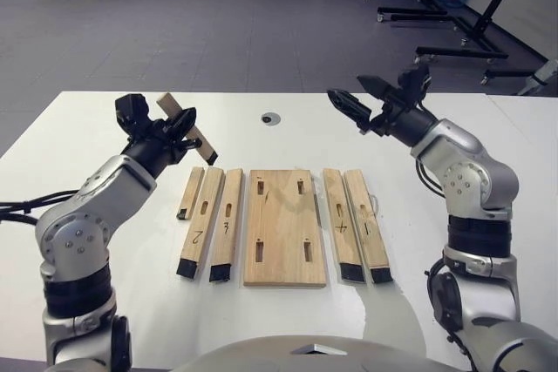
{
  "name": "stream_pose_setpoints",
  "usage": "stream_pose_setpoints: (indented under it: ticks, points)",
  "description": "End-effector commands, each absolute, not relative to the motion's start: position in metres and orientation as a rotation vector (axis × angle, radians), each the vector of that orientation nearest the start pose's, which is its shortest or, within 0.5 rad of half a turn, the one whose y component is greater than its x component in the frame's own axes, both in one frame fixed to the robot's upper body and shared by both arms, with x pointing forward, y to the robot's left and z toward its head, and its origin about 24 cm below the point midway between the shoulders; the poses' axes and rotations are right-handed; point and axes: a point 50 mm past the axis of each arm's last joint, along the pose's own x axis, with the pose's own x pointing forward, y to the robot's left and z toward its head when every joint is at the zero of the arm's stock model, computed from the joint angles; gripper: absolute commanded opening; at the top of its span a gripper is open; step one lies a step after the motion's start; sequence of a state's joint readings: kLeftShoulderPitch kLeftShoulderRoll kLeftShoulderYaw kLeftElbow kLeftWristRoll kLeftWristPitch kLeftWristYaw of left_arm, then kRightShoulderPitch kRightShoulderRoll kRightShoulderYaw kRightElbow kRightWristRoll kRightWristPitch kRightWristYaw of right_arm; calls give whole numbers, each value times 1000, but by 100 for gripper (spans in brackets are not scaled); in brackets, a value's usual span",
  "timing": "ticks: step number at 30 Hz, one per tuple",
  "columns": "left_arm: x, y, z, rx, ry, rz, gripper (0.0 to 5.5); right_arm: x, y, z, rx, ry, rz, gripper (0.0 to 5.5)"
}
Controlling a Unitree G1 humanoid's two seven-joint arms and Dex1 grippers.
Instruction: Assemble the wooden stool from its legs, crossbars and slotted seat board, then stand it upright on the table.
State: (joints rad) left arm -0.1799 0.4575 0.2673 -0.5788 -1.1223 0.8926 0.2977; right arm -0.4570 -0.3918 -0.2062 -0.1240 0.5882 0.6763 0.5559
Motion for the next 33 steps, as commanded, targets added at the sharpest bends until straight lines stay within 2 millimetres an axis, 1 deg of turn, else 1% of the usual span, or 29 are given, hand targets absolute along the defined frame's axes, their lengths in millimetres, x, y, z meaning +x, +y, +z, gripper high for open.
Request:
stream_pose_setpoints:
  ticks: [1, 2, 5, 10, 15, 19, 22, 33]
  points:
    - [222, 180, 155, -165, 164, -215, 39, 297, -191, 158, 179, 9, 581, 526]
    - [217, 177, 151, -132, 160, -213, 39, 296, -191, 156, 175, 12, 566, 526]
    - [210, 176, 136, -72, 155, -142, 39, 295, -188, 149, 159, 26, 551, 526]
    - [212, 178, 121, 4, 130, -86, 39, 297, -181, 148, 146, 22, 572, 526]
    - [216, 177, 112, -23, 114, -69, 39, 300, -179, 148, 134, 22, 589, 526]
    - [215, 178, 102, -50, 133, -49, 39, 300, -176, 147, 130, 23, 599, 526]
    - [215, 176, 102, -63, 130, -46, 39, 300, -174, 147, 130, 22, 603, 526]
    - [212, 172, 88, -74, 159, -47, 39, 300, -172, 147, 129, 25, 609, 526]
